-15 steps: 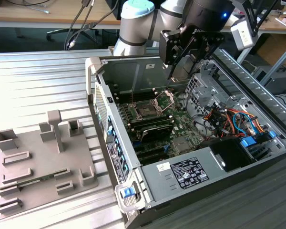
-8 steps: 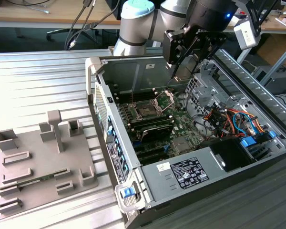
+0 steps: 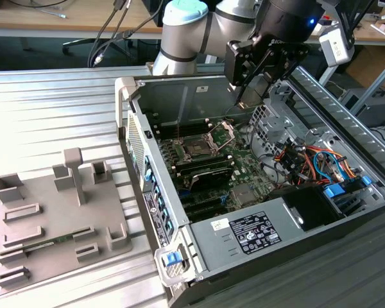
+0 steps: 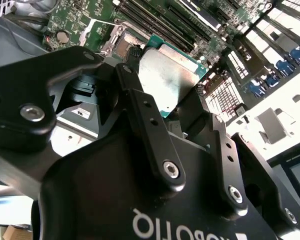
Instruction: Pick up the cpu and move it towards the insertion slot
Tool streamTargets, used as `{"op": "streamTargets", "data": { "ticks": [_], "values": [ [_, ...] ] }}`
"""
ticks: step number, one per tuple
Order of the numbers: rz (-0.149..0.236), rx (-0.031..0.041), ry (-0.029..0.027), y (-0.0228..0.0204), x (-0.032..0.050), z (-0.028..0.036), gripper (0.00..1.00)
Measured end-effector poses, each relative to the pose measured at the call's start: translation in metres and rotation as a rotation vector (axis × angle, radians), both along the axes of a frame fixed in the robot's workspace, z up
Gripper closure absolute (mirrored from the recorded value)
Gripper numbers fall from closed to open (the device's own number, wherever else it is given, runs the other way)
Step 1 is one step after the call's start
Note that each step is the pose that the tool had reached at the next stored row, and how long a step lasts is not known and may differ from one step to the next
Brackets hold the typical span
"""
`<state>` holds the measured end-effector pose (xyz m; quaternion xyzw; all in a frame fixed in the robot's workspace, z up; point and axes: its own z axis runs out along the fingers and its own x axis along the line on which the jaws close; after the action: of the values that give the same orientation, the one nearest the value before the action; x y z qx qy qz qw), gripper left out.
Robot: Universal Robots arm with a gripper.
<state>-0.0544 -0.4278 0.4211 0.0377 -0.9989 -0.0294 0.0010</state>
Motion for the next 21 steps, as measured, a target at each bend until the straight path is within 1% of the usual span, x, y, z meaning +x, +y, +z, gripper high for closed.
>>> {"op": "streamTargets", "data": {
  "ticks": [3,4,8,15,21],
  "values": [
    [0.0,0.0,0.0,0.0007,0.0031,-0.0005,0.45],
    [0.0,0.0,0.0,0.0013,0.0057,-0.0009,0.45],
    [0.0,0.0,0.0,0.0025,0.0112,-0.0019,0.45],
    [0.0,0.0,0.0,0.0046,0.0191,-0.0039,0.45],
    [0.0,0.0,0.0,0.0053,0.0235,-0.0055,0.45]
  ]
}}
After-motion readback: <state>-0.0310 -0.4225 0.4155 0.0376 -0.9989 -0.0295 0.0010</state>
